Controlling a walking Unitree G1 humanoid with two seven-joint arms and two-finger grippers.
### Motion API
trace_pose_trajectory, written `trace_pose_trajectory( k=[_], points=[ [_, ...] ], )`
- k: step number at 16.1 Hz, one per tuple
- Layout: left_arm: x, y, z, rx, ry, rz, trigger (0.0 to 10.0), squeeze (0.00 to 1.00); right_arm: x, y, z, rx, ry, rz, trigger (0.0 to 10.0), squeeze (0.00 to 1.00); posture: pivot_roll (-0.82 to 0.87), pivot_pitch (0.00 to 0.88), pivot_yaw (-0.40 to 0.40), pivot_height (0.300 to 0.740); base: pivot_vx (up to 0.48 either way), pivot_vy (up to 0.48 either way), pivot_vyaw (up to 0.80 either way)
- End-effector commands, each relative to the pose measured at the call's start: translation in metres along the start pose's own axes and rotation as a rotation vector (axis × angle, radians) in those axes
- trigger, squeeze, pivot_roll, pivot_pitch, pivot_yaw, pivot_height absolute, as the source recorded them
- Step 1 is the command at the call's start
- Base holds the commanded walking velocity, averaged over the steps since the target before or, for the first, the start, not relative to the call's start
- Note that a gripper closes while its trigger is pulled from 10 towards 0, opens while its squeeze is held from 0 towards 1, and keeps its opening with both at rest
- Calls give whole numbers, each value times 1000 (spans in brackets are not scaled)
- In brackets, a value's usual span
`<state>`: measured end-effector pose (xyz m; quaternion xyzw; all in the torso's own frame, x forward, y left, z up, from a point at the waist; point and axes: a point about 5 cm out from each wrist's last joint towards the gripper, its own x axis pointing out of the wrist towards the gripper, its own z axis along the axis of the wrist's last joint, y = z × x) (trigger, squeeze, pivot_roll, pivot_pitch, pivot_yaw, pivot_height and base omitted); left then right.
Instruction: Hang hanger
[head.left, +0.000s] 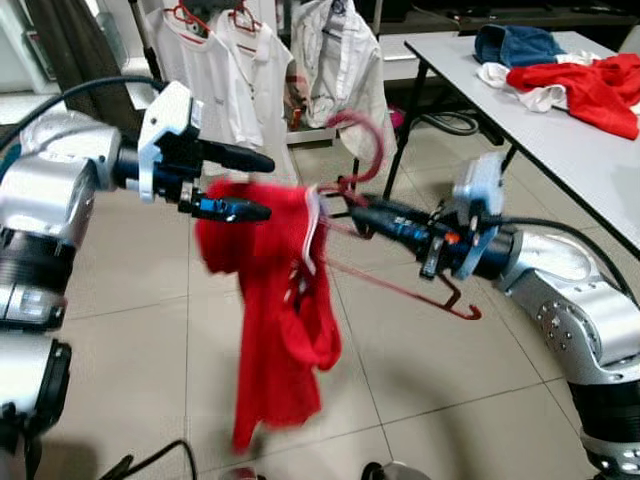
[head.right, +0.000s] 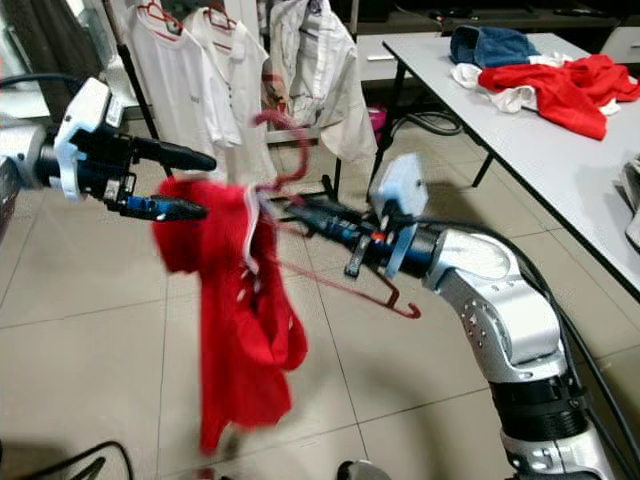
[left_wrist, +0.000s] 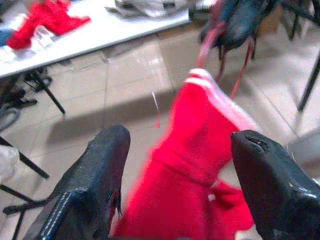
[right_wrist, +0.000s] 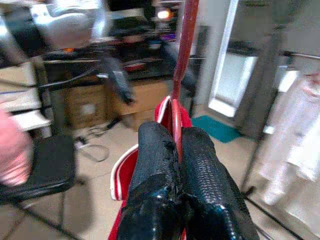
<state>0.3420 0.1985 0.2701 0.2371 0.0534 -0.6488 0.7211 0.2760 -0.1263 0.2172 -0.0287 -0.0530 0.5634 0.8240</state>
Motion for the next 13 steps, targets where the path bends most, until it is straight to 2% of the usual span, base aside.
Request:
trace_pose_trajectory(
  k=[1, 4, 6, 7, 8, 13],
  points=[
    [2, 3, -1, 10, 50, -27, 10000, 0, 2, 8, 12, -28, -35, 68, 10000, 0, -69, 0, 20, 740, 0, 0, 0],
    [4, 6, -2, 5, 86, -57, 10000, 0, 1, 13, 14, -26, -32, 110, 10000, 0, -70, 0, 22, 740, 0, 0, 0],
    [9, 2, -7, -7, 115, -108, 10000, 0, 2, 15, 14, -24, -31, 126, 10000, 0, -71, 0, 24, 740, 0, 0, 0],
    [11, 1, -9, -24, 116, -124, 2118, 0, 2, 15, 14, -25, -30, 130, 10000, 0, -74, 0, 26, 740, 0, 0, 0],
    [12, 1, -14, -34, 127, -129, 0, 0, 2, 16, 14, -25, -29, 134, 10000, 0, -74, 0, 27, 740, 0, 0, 0],
    [12, 3, -29, -51, 159, -121, 0, 0, 2, 17, 15, -27, -23, 149, 10000, 0, -76, 0, 25, 740, 0, 0, 0]
  ],
)
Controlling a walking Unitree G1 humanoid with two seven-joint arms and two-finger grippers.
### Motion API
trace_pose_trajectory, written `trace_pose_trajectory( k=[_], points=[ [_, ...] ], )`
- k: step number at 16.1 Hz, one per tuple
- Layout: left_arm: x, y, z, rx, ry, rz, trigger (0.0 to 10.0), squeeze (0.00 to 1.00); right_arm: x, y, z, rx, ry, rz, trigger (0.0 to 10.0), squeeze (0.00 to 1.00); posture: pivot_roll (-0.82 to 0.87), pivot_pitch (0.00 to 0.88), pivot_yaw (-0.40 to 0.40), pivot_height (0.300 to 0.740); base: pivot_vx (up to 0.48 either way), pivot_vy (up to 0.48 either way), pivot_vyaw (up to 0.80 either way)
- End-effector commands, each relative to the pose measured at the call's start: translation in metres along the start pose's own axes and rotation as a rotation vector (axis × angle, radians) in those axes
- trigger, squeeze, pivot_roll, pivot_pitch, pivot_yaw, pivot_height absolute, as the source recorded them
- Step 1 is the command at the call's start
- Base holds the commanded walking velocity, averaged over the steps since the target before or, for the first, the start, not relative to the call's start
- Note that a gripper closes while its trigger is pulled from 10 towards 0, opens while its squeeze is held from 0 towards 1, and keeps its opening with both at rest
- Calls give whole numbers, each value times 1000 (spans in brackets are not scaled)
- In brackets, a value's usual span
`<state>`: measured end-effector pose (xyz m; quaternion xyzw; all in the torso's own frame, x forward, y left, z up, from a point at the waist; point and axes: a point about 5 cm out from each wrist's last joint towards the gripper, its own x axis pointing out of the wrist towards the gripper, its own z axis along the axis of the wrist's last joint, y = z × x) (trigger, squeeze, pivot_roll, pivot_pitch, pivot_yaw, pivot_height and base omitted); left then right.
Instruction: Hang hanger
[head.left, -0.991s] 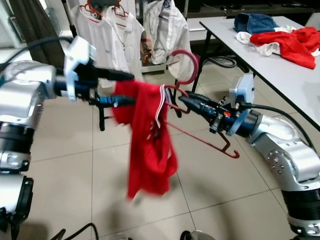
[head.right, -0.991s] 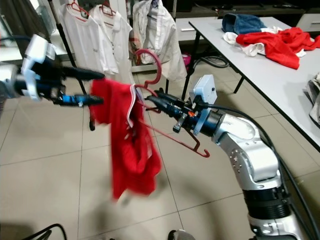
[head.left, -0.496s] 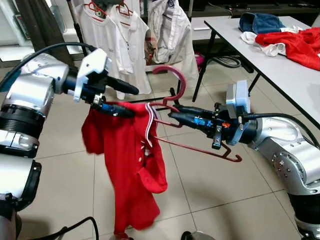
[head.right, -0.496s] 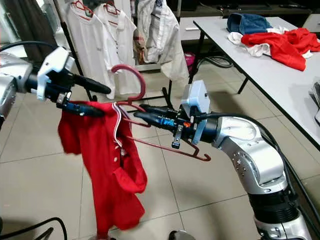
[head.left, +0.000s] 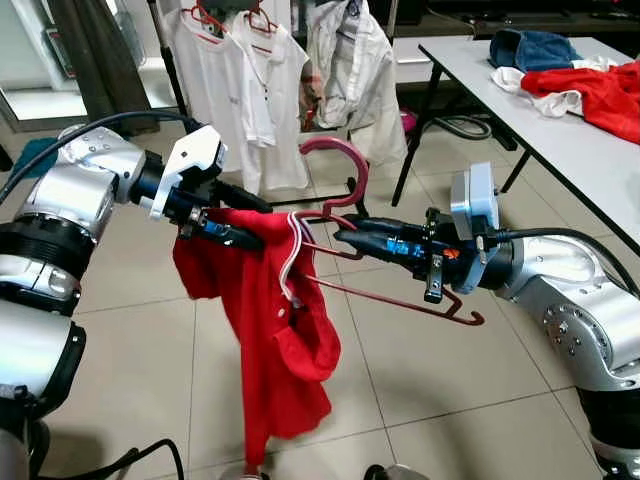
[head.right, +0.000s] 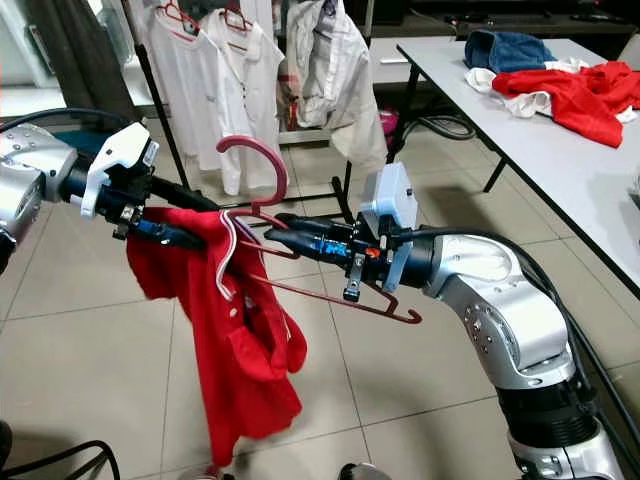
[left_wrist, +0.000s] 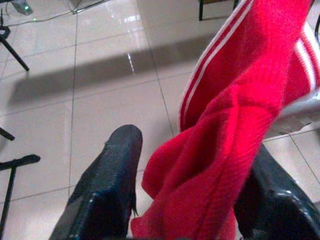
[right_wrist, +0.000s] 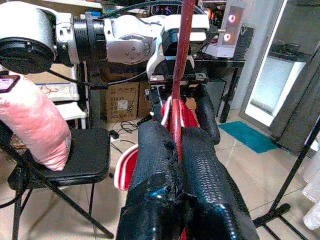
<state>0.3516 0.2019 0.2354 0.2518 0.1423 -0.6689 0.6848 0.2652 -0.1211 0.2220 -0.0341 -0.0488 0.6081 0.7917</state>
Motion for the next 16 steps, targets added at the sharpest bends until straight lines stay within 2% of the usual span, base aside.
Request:
trace_pose_trajectory(
  k=[1, 6, 11, 16],
  points=[
    [-1, 2, 3, 17, 27, -9, 0, 0, 1, 6, 9, -28, -28, 41, 10000, 0, -76, 0, 25, 740, 0, 0, 0],
    [-1, 0, 0, 21, 23, -17, 0, 0, 1, 6, 9, -30, -23, 47, 10000, 0, -78, 0, 22, 740, 0, 0, 0],
    [3, -1, 16, 49, -20, -57, 0, 0, 2, 6, 9, -30, -24, 53, 10000, 0, -77, 0, 16, 740, 0, 0, 0],
    [3, -1, 23, 47, -28, -73, 0, 0, 2, 5, 9, -28, -25, 52, 10000, 0, -78, 0, 18, 740, 0, 0, 0]
  ],
)
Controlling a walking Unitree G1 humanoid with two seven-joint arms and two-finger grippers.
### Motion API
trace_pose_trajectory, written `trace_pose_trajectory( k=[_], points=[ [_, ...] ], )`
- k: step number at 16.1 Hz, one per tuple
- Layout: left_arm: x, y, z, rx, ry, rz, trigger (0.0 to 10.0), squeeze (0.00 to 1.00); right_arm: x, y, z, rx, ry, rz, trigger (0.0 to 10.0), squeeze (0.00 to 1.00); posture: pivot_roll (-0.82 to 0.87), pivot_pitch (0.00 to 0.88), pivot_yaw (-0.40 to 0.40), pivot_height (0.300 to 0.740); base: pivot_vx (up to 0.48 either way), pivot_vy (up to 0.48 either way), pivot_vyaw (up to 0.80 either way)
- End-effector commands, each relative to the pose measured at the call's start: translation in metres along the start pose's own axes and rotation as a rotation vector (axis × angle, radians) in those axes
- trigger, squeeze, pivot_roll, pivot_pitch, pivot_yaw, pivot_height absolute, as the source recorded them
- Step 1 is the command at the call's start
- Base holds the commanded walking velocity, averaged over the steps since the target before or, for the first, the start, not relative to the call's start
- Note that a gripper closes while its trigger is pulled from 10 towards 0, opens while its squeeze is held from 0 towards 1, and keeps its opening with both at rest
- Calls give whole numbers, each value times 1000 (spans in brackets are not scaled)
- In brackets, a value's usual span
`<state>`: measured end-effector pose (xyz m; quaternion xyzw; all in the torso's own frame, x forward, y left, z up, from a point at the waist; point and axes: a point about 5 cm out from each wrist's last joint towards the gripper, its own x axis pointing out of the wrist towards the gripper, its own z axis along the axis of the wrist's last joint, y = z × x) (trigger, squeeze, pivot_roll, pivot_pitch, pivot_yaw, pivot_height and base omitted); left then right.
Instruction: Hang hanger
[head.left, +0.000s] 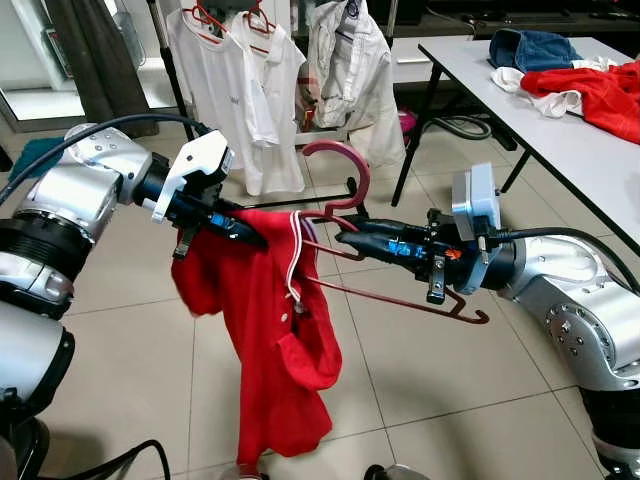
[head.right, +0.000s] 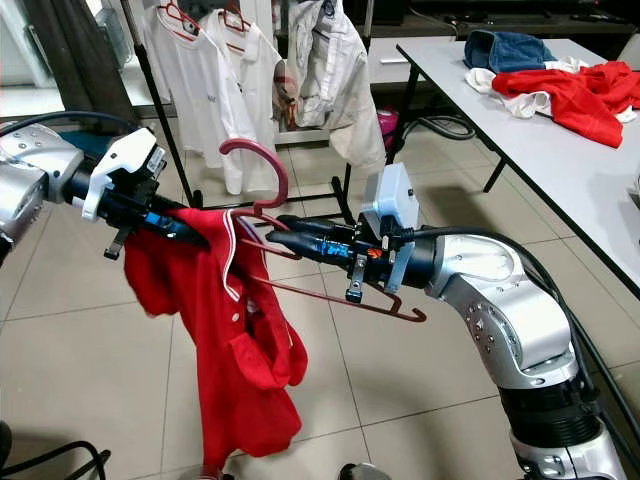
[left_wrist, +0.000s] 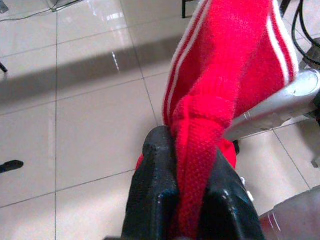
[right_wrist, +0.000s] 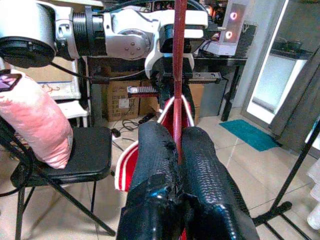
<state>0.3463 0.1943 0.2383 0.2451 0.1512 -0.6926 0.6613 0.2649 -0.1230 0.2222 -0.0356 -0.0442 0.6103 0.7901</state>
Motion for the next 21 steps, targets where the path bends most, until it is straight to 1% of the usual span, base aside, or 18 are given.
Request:
trace_pose_trajectory(
  k=[1, 2, 3, 4, 5, 7, 8, 9, 10, 12, 14, 15, 16, 17, 18, 19, 20, 21],
  points=[
    [-2, 3, 16, 47, -25, -5, 0, 0, 4, 6, 9, -31, -34, 46, 10000, 0, -78, 0, 19, 740, 0, 0, 0],
    [-2, 2, 16, 44, -29, -8, 0, 0, 4, 6, 8, -22, -36, 47, 10000, 0, -78, 0, 19, 740, 0, 0, 0],
    [-2, 2, 16, 40, -35, -8, 0, 0, 3, 5, 8, -7, -38, 38, 10000, 576, -78, 0, 19, 740, 0, 0, 0],
    [-2, 2, 16, 37, -39, -8, 0, 0, 3, 4, 8, -1, -39, 31, 10000, 576, -78, 0, 19, 740, 0, 0, 0],
    [-2, 3, 15, 21, -48, -1, 0, 0, 2, -1, 8, 14, -49, -9, 10000, 1000, -77, 0, 22, 740, 0, 0, 0],
    [-1, 3, 8, -11, -55, 15, 0, 0, -2, -9, 6, 19, -56, -82, 10000, 1000, -77, 0, 23, 740, 0, 0, 0],
    [0, 3, 0, -38, -55, 30, 0, 0, -7, -13, 5, 16, -60, -122, 10000, 1000, -76, 0, 22, 740, 0, 0, 0],
    [1, 3, -5, -49, -48, 47, 0, 0, -10, -14, 5, 16, -63, -133, 10000, 1000, -74, 0, 22, 740, 0, 0, 0],
    [6, 5, -14, -58, -25, 101, 0, 0, -17, -15, 8, 13, -83, -153, 10000, 1000, -72, 0, 22, 740, 0, 0, 0],
    [17, 7, -26, -96, -20, 185, 0, 0, -30, -21, 22, 25, -200, -243, 10000, 1000, -76, 0, 28, 740, 0, 0, 0],
    [31, 10, -32, -126, -41, 260, 0, 0, -39, -20, 23, 39, -210, -278, 10000, 1000, -80, 0, 29, 740, 0, 0, 0],
    [35, 12, -32, -129, -51, 289, 0, 0, -42, -15, 16, 56, -168, -262, 10000, 1000, -82, 0, 29, 740, 0, 0, 0],
    [38, 17, -30, -129, -61, 347, 0, 0, -43, -2, 2, 83, -65, -197, 10000, 1000, -82, 0, 29, 740, 0, 0, 0],
    [40, 19, -28, -124, -67, 367, 0, 0, -43, 6, -7, 103, 3, -157, 10000, 1000, -87, 0, 30, 740, 0, 0, 0],
    [43, 23, -21, -120, -101, 387, 0, 0, -43, 18, -27, 169, 135, -122, 10000, 1000, -90, 0, 32, 740, 0, 0, 0],
    [44, 23, -18, -115, -117, 375, 0, 0, -42, 19, -37, 202, 176, -139, 10000, 1000, -91, 0, 33, 740, 0, 0, 0],
    [46, 22, -14, -108, -132, 353, 0, 0, -40, 17, -54, 235, 242, -198, 10000, 1000, -93, 0, 36, 740, 0, 0, 0],
    [46, 22, -13, -104, -135, 340, 0, 0, -40, 15, -64, 250, 279, -231, 10000, 1000, -93, 0, 36, 740, 0, 0, 0]
  ],
)
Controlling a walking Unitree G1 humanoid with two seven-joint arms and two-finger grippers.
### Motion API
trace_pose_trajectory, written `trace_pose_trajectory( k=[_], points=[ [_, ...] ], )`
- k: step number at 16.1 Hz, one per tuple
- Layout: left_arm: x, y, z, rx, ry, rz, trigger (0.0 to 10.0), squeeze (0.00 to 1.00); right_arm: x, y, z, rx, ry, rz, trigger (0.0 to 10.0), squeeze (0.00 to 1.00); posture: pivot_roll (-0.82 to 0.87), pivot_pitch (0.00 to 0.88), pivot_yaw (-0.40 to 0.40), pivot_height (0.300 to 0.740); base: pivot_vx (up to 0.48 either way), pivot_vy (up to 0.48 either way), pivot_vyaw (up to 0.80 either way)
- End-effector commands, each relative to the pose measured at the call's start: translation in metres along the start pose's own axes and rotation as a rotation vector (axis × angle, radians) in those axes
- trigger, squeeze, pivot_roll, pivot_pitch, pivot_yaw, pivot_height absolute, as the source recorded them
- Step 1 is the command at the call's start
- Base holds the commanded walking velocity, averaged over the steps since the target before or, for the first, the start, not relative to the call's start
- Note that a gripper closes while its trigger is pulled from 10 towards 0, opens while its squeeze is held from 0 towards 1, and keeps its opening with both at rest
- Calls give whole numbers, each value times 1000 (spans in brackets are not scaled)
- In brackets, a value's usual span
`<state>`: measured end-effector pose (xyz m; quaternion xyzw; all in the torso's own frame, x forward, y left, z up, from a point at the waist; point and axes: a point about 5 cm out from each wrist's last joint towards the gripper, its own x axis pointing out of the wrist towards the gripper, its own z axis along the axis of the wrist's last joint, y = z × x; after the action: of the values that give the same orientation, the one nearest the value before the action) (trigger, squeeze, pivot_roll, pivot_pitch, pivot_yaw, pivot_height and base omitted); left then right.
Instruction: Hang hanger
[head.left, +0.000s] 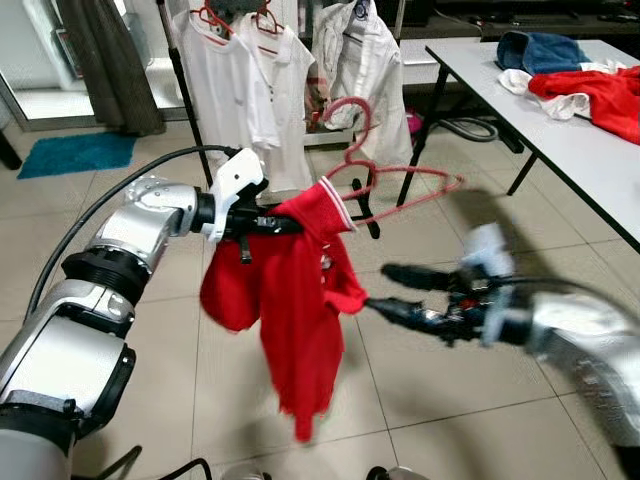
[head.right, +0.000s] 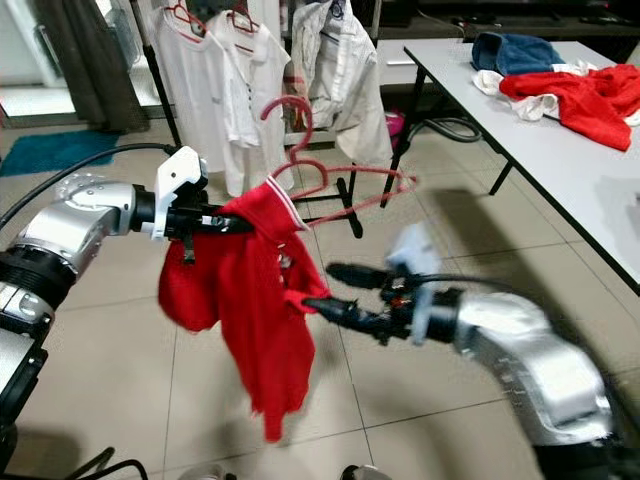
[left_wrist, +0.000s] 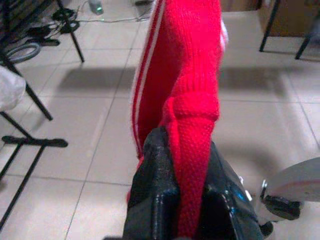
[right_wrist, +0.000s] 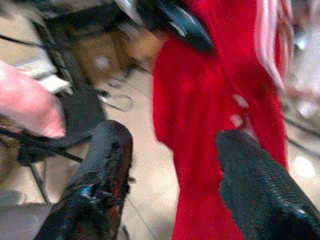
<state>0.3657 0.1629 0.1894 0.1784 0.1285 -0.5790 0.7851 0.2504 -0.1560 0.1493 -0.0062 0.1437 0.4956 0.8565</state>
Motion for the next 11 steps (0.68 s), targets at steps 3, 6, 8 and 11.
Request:
trace_pose_trajectory(
  k=[3, 6, 8, 11],
  points=[
    [-7, 2, 24, 49, -50, -43, 0, 0, 17, -26, -38, 104, 130, -237, 10000, 1000, -86, 0, 31, 740, 0, 0, 0],
    [-9, 0, 33, 52, -68, -85, 0, 0, 31, -49, -55, 252, 168, -384, 10000, 1000, -77, 0, 26, 740, 0, 0, 0],
    [-10, -3, 35, 54, -68, -118, 0, 0, 39, -54, -61, 292, 188, -392, 10000, 1000, -73, 0, 32, 740, 0, 0, 0],
    [-14, -9, 46, 43, -113, -166, 0, 0, 56, -53, -77, 358, 264, -405, 10000, 882, -66, 0, 60, 740, 0, 0, 0]
  ],
)
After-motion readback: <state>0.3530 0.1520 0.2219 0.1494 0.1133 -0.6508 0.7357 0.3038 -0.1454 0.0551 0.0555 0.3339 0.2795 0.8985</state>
